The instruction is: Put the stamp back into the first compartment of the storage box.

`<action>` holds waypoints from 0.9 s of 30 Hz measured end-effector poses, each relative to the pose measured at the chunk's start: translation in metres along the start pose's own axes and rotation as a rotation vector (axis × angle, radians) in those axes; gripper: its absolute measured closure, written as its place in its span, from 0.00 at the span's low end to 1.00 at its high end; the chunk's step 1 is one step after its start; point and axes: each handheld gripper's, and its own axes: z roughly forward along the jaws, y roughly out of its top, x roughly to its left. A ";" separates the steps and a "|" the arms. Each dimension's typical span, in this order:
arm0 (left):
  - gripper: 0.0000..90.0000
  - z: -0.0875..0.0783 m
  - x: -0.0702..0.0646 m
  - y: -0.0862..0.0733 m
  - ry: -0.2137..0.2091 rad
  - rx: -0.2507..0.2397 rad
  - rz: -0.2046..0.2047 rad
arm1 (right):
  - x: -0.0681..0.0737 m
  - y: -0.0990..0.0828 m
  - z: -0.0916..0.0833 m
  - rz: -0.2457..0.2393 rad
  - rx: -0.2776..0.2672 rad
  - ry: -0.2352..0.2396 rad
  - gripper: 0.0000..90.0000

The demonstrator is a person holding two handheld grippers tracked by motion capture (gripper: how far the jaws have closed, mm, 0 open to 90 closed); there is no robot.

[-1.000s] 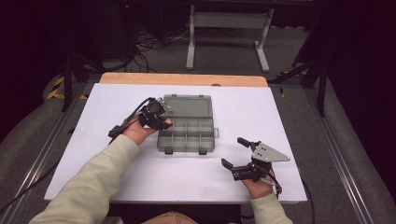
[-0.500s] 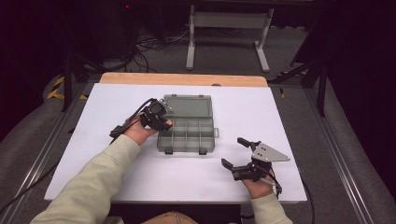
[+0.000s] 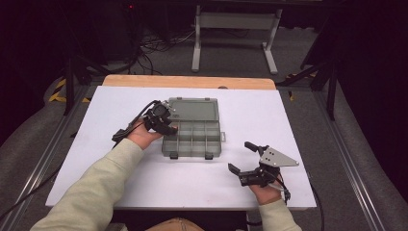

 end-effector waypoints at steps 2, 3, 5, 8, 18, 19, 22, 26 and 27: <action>0.46 -0.004 -0.002 0.000 -0.005 -0.016 0.003 | 0.000 0.000 0.000 -0.001 0.001 0.000 0.04; 0.44 -0.006 -0.004 0.000 -0.009 -0.023 0.008 | 0.000 0.000 0.000 0.000 0.001 0.000 0.04; 0.41 -0.008 -0.005 0.000 -0.014 -0.028 0.015 | 0.000 0.000 0.000 0.000 0.001 0.000 0.04; 0.35 -0.014 -0.009 0.001 -0.028 -0.035 0.020 | 0.000 0.000 0.000 0.000 0.002 0.000 0.04; 0.20 -0.038 -0.024 -0.001 -0.075 -0.074 0.041 | -0.001 0.001 0.001 0.001 -0.002 -0.001 0.04; 0.20 -0.042 -0.026 -0.002 -0.077 -0.087 0.043 | -0.001 0.001 0.001 0.000 -0.005 -0.001 0.04; 0.12 -0.059 -0.035 -0.005 -0.073 -0.136 0.050 | -0.002 0.002 0.002 0.003 -0.006 0.002 0.04; 0.11 -0.069 -0.042 -0.008 -0.080 -0.156 0.069 | -0.002 0.002 0.003 0.001 -0.005 0.003 0.04; 0.11 -0.073 -0.045 -0.010 -0.084 -0.162 0.075 | -0.002 0.002 0.003 0.001 -0.006 0.003 0.04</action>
